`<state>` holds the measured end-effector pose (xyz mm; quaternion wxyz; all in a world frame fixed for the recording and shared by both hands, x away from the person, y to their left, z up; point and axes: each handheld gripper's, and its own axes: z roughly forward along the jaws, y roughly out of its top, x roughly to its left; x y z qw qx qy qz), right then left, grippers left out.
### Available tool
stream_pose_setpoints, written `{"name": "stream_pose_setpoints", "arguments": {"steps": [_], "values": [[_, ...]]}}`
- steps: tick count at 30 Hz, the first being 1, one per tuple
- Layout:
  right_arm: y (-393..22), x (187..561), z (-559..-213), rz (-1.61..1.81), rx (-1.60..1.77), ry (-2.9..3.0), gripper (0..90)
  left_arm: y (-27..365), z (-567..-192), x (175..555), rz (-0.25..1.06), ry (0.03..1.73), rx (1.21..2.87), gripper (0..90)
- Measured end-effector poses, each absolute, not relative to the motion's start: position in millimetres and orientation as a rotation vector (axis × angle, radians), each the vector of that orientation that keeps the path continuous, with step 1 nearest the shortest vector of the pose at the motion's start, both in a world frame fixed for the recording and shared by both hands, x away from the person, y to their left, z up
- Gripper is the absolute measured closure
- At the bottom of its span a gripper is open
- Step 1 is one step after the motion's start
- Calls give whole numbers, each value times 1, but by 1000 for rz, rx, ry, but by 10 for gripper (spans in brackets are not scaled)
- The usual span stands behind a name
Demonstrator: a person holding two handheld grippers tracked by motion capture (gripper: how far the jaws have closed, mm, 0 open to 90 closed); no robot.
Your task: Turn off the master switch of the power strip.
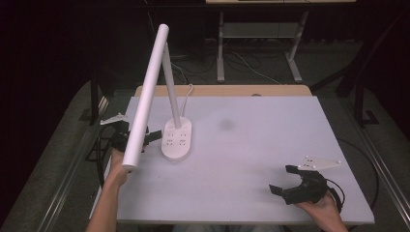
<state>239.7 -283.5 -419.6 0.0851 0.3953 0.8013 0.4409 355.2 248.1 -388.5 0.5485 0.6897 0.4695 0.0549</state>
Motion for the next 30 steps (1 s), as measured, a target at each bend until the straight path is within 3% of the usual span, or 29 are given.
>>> {"name": "stream_pose_setpoints", "arguments": {"steps": [6,30], "values": [[-284,239,-419,1316,1181,2385,1,241,-386,342,129,1073,1684,0],[-283,238,-418,1323,1178,2380,1,214,-402,285,158,974,1757,0]]}}
